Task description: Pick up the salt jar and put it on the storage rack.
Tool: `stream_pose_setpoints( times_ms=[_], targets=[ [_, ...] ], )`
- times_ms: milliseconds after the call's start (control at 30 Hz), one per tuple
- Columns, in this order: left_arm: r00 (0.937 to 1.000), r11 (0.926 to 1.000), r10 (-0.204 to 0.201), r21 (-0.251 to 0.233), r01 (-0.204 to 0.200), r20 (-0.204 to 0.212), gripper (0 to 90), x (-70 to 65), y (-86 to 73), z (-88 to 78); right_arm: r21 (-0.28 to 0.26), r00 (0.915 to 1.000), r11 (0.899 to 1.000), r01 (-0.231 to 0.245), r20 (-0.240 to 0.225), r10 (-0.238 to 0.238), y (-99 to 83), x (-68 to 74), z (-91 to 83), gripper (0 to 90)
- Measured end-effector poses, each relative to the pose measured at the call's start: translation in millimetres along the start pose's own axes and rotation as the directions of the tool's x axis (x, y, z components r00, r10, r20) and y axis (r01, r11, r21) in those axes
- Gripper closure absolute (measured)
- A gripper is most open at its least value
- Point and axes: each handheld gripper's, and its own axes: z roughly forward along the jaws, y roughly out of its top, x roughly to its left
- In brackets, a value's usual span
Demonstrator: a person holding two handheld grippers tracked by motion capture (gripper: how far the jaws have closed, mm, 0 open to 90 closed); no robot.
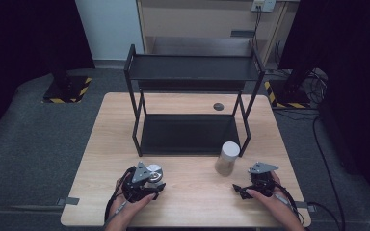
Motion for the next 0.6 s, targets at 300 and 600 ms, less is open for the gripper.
stream_pose_setpoints(
  times_ms=[300, 600],
  targets=[
    [1.0, 0.9997, -0.004, -0.022, 0.004, -0.008, 29.7, -2.6, 3.3, -7.0, 0.0, 1.0, 1.0, 0.0, 0.0, 0.0, 0.0, 0.0, 0.0, 1.4],
    [0.9999, 0.9994, 0.0, -0.035, -0.001, -0.016, 29.7, -6.6, 15.0, -19.9, 0.002, 1.0, 1.0, 0.001, -0.001, -0.001, 0.4, -0.3, -0.1, 1.4]
  ],
)
